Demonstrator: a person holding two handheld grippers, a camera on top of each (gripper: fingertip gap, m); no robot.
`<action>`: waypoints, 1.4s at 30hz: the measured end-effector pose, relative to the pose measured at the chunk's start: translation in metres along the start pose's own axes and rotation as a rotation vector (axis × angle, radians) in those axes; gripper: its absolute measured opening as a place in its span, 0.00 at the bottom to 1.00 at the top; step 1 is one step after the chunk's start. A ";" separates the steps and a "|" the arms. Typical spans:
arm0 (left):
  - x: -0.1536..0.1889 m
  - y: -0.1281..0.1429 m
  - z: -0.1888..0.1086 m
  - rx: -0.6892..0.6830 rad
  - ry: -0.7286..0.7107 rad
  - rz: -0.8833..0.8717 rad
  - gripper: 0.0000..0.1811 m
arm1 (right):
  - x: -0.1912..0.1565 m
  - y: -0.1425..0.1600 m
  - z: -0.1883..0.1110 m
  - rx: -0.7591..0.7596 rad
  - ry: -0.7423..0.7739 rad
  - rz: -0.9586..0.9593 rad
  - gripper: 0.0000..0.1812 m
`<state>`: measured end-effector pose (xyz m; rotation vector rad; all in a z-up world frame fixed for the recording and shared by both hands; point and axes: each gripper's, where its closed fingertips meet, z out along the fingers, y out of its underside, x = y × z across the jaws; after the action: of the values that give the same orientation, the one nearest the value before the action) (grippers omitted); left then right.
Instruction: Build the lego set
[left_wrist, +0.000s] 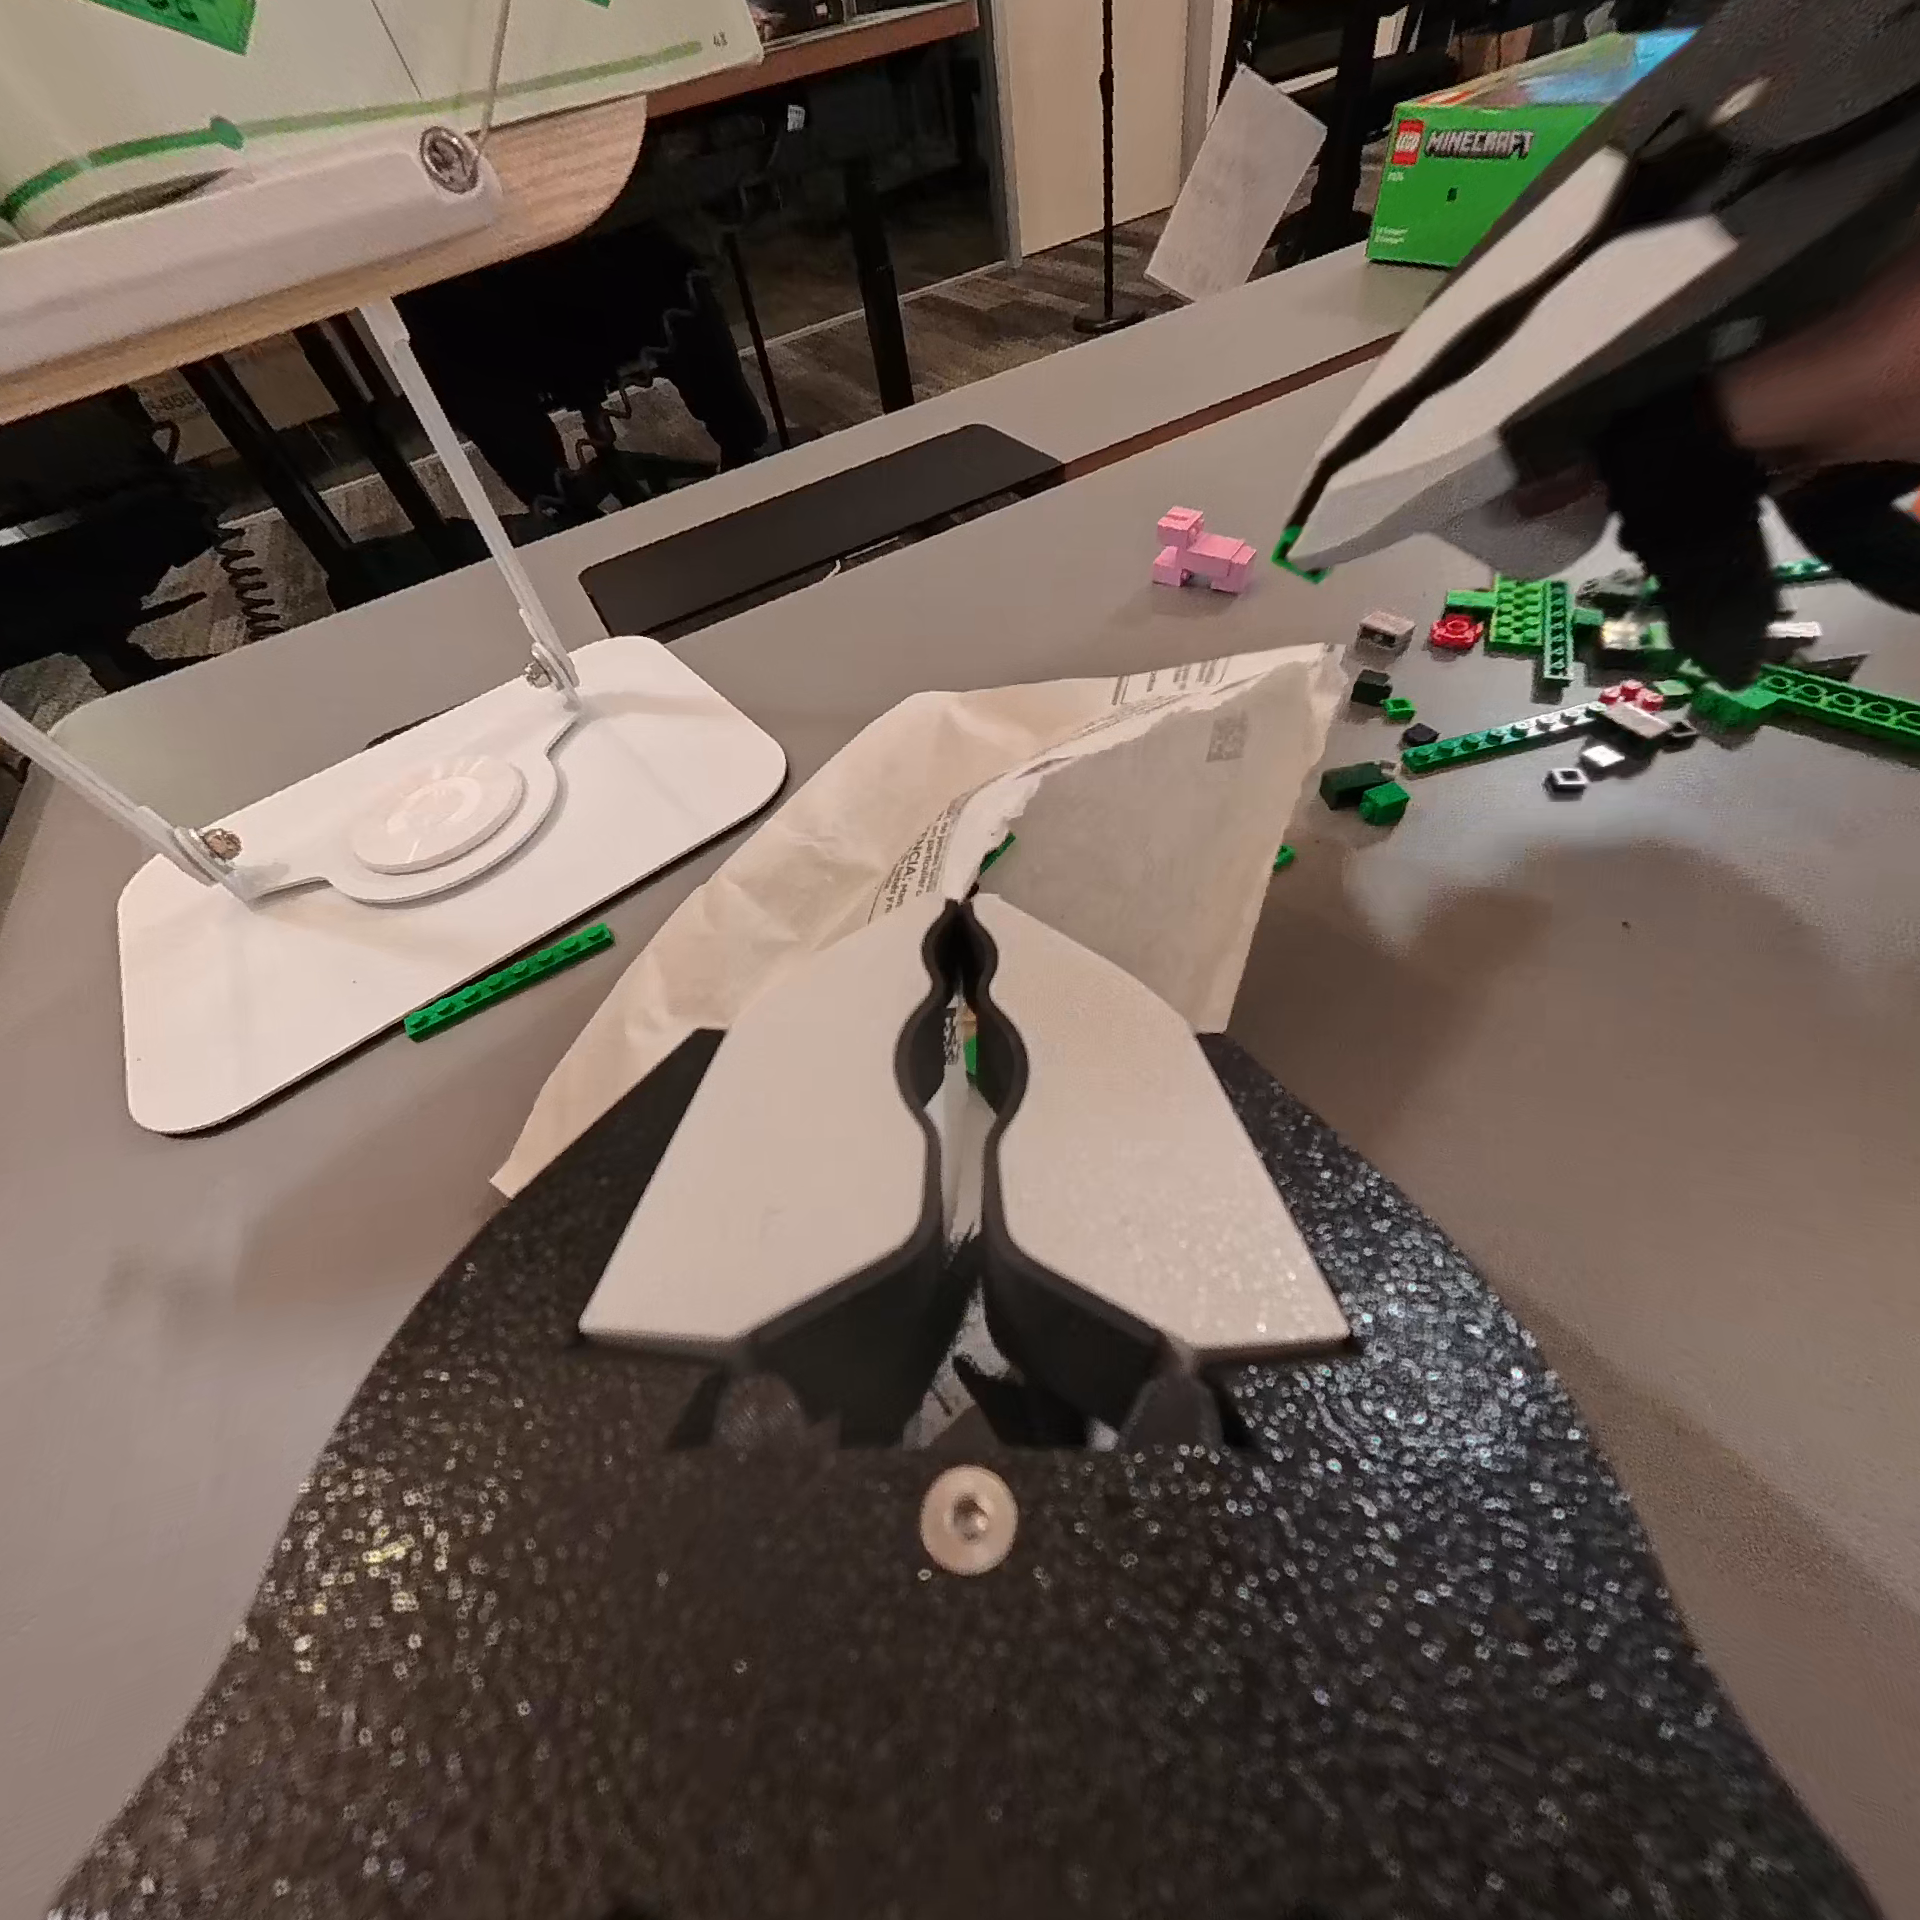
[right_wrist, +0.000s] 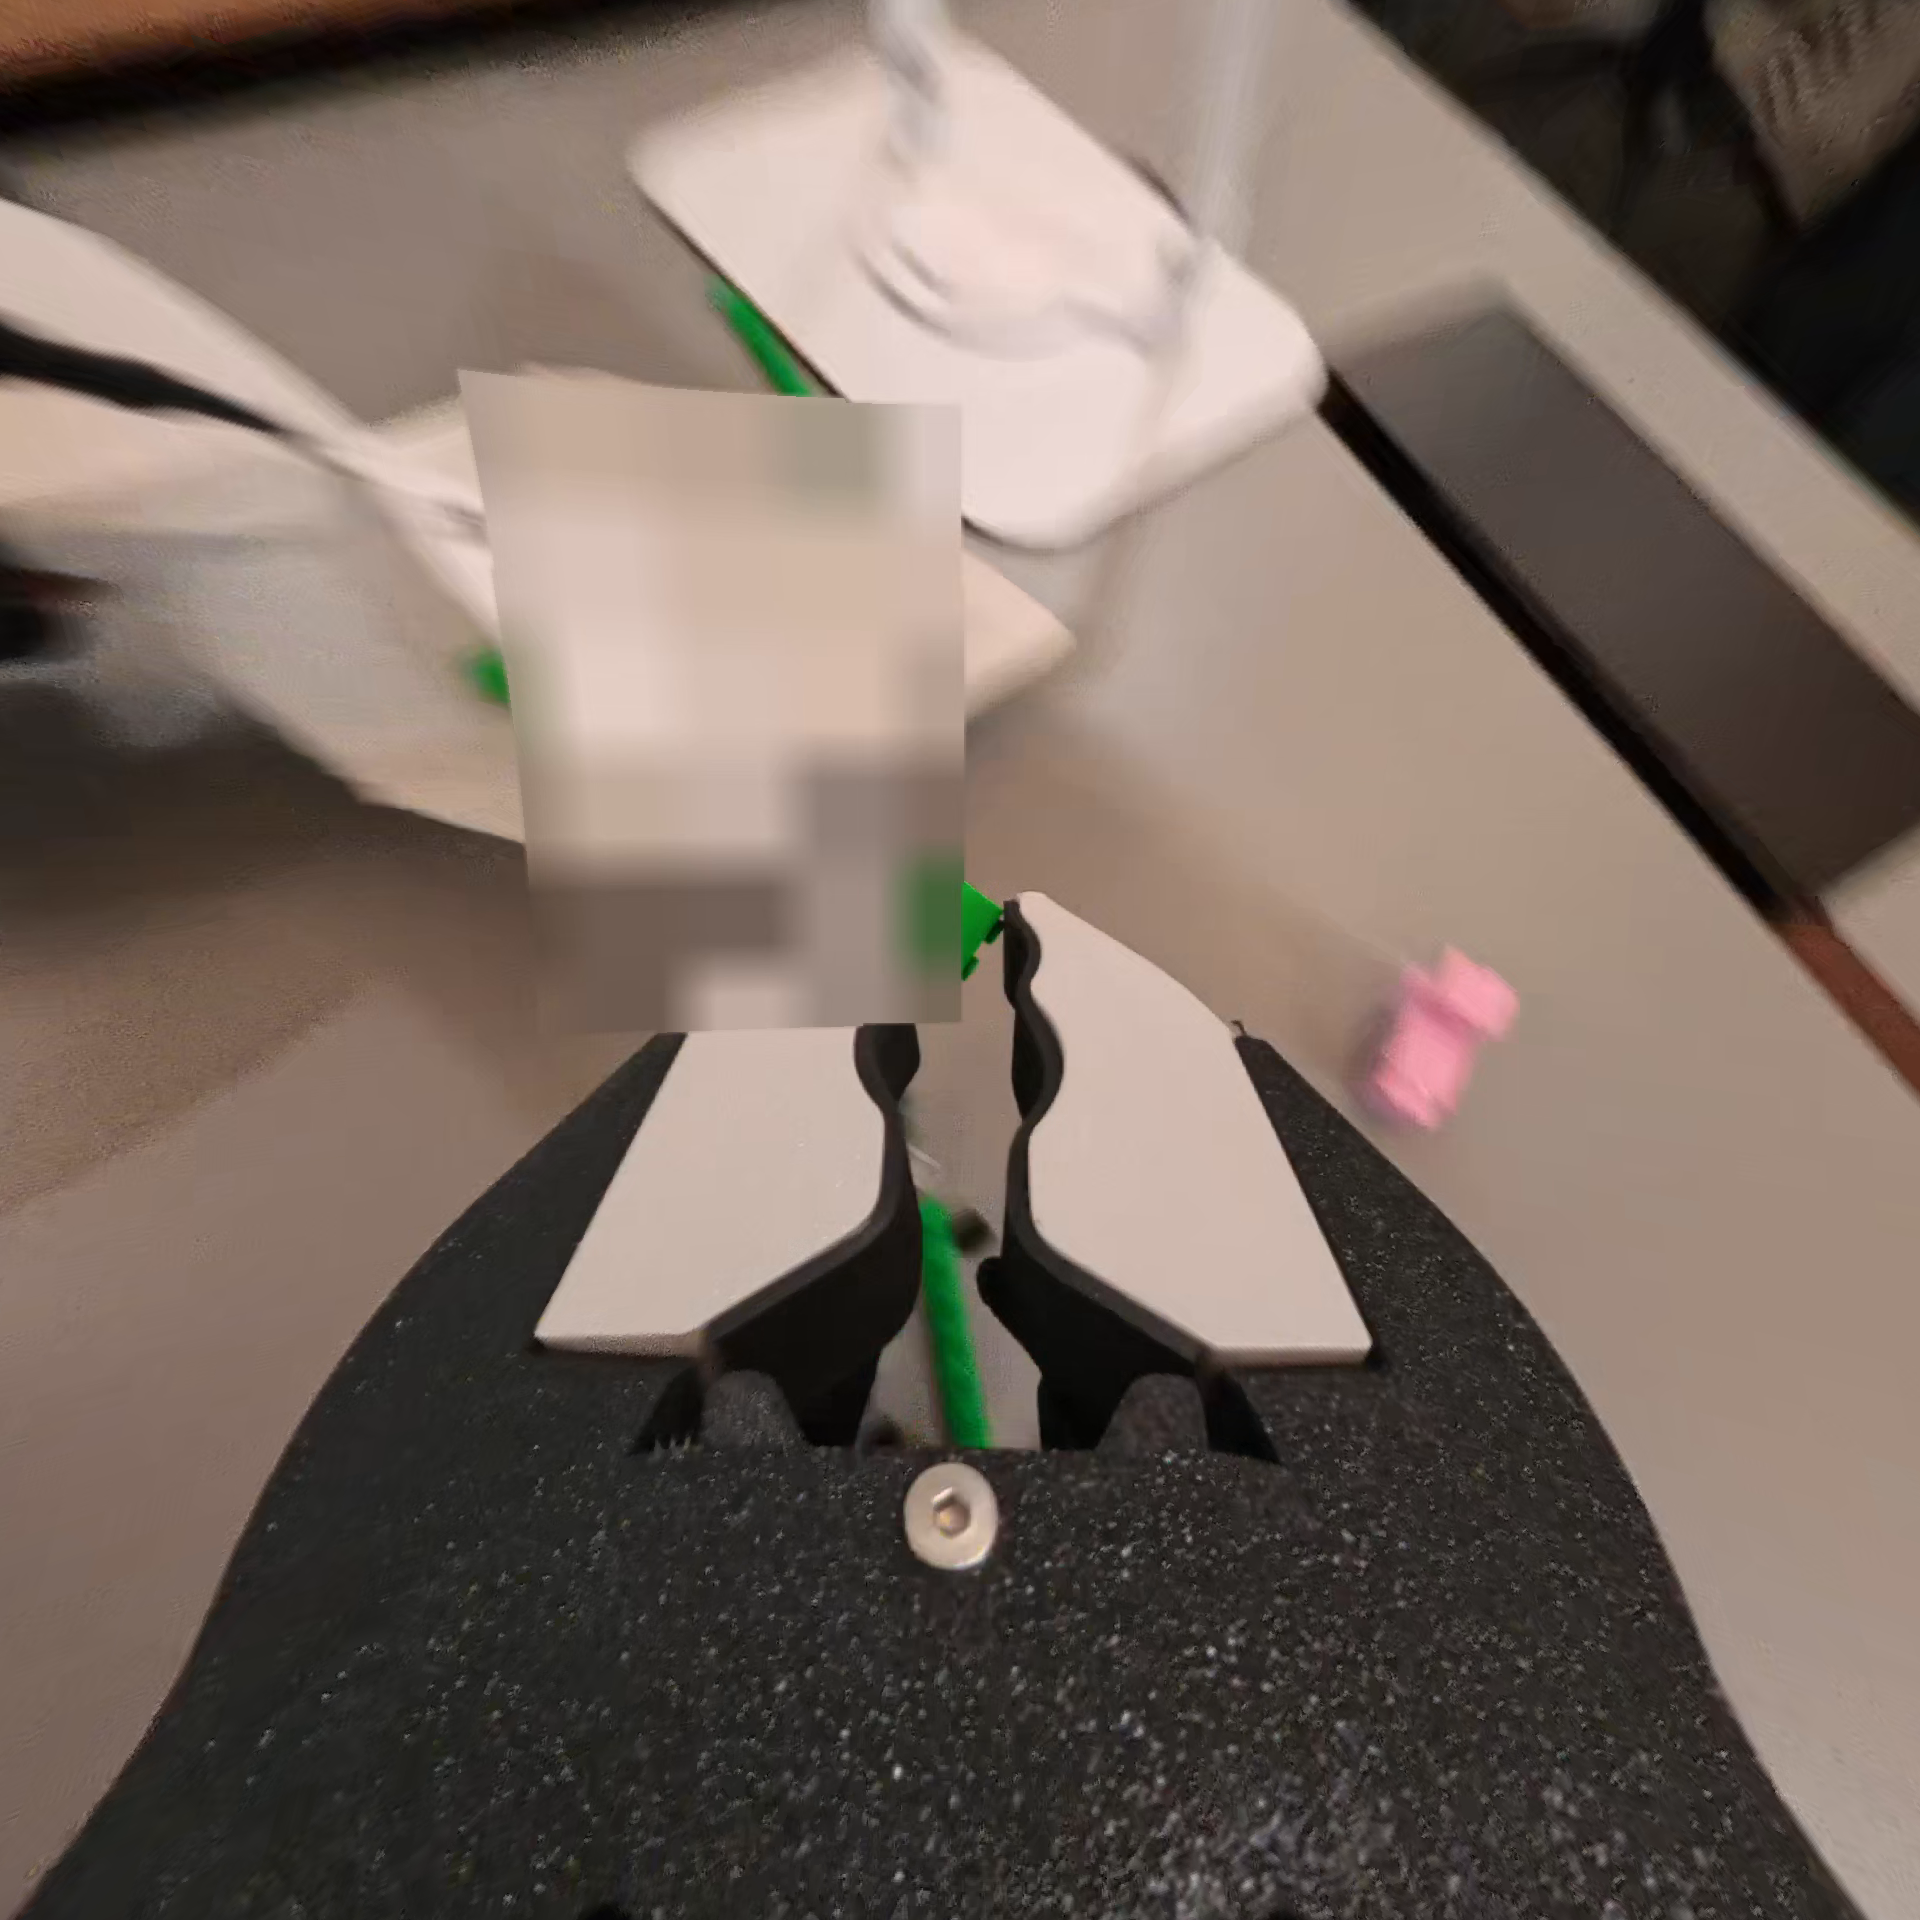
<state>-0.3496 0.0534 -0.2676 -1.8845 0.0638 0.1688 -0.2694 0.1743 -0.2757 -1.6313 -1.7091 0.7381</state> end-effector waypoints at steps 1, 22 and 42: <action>0.000 -0.001 0.000 0.002 -0.001 0.000 0.00 | -0.025 -0.016 -0.004 0.082 -0.063 -0.066 0.07; 0.000 -0.004 -0.002 0.019 0.000 -0.007 0.00 | -0.137 -0.036 0.032 0.218 0.048 -0.563 0.16; 0.007 -0.005 -0.002 0.019 0.020 0.026 0.00 | -0.023 0.148 -0.121 -0.487 -0.311 -0.317 0.09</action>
<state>-0.3422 0.0536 -0.2634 -1.8668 0.1035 0.1664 -0.0822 0.1565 -0.3161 -1.5412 -2.4521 0.4557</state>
